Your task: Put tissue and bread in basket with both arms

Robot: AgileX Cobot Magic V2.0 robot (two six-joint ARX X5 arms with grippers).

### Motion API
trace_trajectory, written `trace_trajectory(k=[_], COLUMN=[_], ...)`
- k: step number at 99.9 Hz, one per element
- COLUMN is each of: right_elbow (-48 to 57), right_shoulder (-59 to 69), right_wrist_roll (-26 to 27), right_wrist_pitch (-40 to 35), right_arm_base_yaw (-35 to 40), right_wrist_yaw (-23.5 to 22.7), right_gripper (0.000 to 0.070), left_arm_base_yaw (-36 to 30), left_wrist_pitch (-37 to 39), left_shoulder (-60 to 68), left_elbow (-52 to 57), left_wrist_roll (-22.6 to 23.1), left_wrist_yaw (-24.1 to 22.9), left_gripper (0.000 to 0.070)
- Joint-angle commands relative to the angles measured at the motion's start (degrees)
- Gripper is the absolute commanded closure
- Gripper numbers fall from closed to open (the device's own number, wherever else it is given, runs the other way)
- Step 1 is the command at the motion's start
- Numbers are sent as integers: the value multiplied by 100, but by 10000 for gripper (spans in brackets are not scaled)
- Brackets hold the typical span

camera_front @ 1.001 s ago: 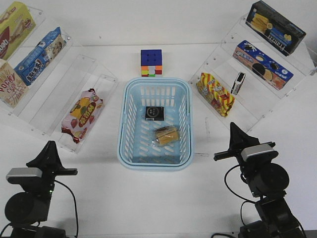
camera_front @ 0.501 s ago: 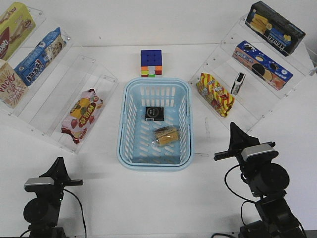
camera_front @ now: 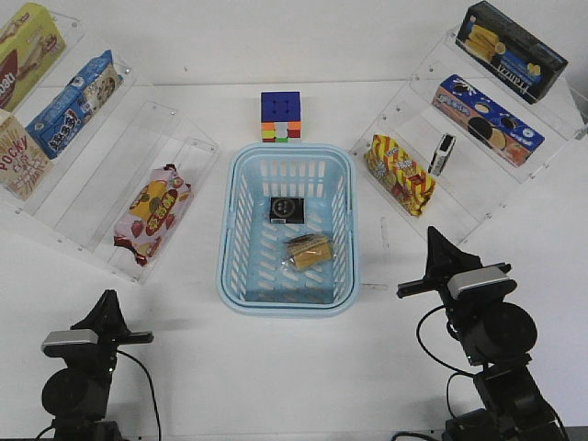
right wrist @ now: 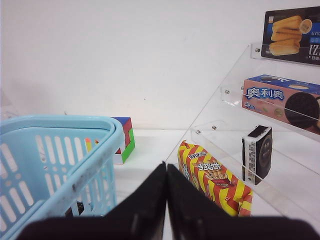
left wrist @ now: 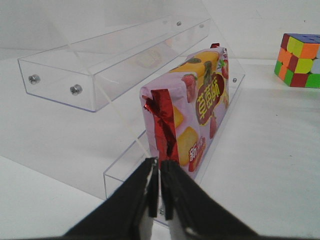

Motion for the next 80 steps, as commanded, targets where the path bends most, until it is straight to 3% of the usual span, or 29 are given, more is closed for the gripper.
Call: trace_trajectory(k=[1,43,52,80], right_elbow=[46,7,-221,-1801], right_shoulder=[17,-87,-343,-1812], right_wrist_roll=[13,-20,-675,-1626], right_wrist_pitch=[55,9,11,-140], right_arm_base_yaw=[11,-2,-140,-839], right_wrist_yaw=[2,15,-2,2], right_gripper=[700,700,700,700], left_arm_base_yaw=[2,2,2,2], left_wrist_pitch=[57,57,59,57], left_shoulder=[-9,-9,-9,-9], left_elbow=[-116,-116,-116,-116], left_wrist_roll=[-9,-9,-9,-9], left_wrist_yaw=[15,17,17,17], left_gripper=[699,699,699,699])
